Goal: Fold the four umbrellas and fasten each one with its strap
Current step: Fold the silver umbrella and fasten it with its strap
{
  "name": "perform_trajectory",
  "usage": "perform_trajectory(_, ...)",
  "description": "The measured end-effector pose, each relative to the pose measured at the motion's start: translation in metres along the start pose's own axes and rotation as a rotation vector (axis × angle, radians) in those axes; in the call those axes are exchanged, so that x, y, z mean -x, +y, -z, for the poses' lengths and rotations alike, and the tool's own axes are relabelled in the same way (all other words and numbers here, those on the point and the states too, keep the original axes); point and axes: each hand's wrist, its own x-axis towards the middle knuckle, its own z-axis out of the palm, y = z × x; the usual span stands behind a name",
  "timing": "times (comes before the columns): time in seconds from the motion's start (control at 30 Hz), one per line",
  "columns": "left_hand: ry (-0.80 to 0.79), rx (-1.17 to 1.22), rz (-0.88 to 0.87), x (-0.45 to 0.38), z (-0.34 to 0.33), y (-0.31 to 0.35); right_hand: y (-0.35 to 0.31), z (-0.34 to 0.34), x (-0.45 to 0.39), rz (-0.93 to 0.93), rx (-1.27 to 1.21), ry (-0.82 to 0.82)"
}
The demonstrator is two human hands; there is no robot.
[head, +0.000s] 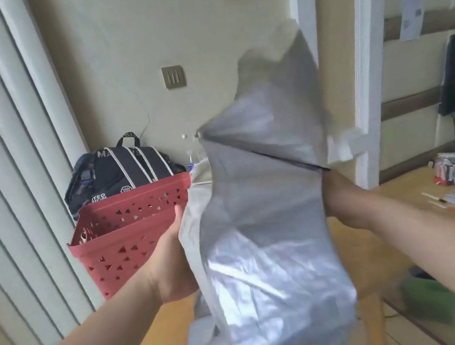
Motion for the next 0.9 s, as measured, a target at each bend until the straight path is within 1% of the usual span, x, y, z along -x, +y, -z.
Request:
perform_trajectory(0.03,0.027,0.087,0.056,-0.002,0.002,-0.009,0.008,-0.006,-0.005,-0.047,-0.101,-0.019)
perform_trajectory(0.07,0.062,0.059,0.027,-0.002,0.004,-0.016,0.024,-0.015,-0.016,-0.089,-0.193,-0.047)
perform_trajectory(0.1,0.107,0.041,0.009,-0.009,0.008,-0.027,0.04,-0.025,-0.031,-0.192,-0.22,-0.075)
perform_trajectory(0.13,0.181,-0.029,-0.029,-0.008,0.009,-0.032,0.055,-0.033,-0.04,-0.298,-0.194,-0.077)
perform_trajectory(0.17,0.205,-0.05,-0.011,-0.01,0.015,-0.036,0.07,-0.041,-0.049,-0.378,-0.171,-0.096)
perform_trajectory(0.2,0.172,-0.031,0.025,-0.014,0.024,-0.043,0.085,-0.048,-0.06,-0.448,-0.124,-0.103)
perform_trajectory(0.23,0.197,-0.022,0.065,-0.014,0.026,-0.048,0.1,-0.054,-0.071,-0.515,-0.131,-0.128)
perform_trajectory(0.27,0.199,-0.016,0.054,-0.018,0.031,-0.053,0.107,-0.062,-0.076,-0.572,-0.175,-0.118)
perform_trajectory(0.33,0.21,0.02,0.058,-0.027,0.04,-0.064,0.126,-0.076,-0.09,-0.587,-0.28,-0.051)
perform_trajectory(0.4,0.146,0.084,0.074,-0.035,0.05,-0.073,0.139,-0.088,-0.098,-0.504,-0.378,0.063)
perform_trajectory(0.43,0.112,0.105,0.071,-0.035,0.049,-0.074,0.145,-0.091,-0.1,-0.465,-0.374,0.114)
perform_trajectory(0.47,0.077,0.177,0.07,-0.035,0.05,-0.073,0.152,-0.093,-0.1,-0.431,-0.334,0.143)
perform_trajectory(0.5,0.037,0.254,0.053,-0.035,0.051,-0.071,0.16,-0.093,-0.1,-0.398,-0.259,0.151)
perform_trajectory(0.57,0.003,0.358,-0.041,-0.039,0.052,-0.067,0.168,-0.087,-0.094,-0.32,-0.049,0.154)
perform_trajectory(0.63,-0.021,0.451,-0.102,-0.042,0.05,-0.062,0.165,-0.076,-0.077,-0.191,0.245,0.18)
perform_trajectory(0.67,-0.023,0.477,-0.123,-0.046,0.047,-0.058,0.159,-0.073,-0.064,-0.114,0.345,0.21)
perform_trajectory(0.73,-0.024,0.523,-0.145,-0.056,0.035,-0.049,0.154,-0.068,-0.038,0.066,0.376,0.298)
perform_trajectory(0.8,0.039,0.562,-0.165,-0.067,0.02,-0.033,0.155,-0.07,-0.012,0.212,0.361,0.323)
perform_trajectory(0.9,0.214,0.551,-0.224,-0.085,-0.002,-0.007,0.158,-0.082,0.012,0.484,0.457,0.3)
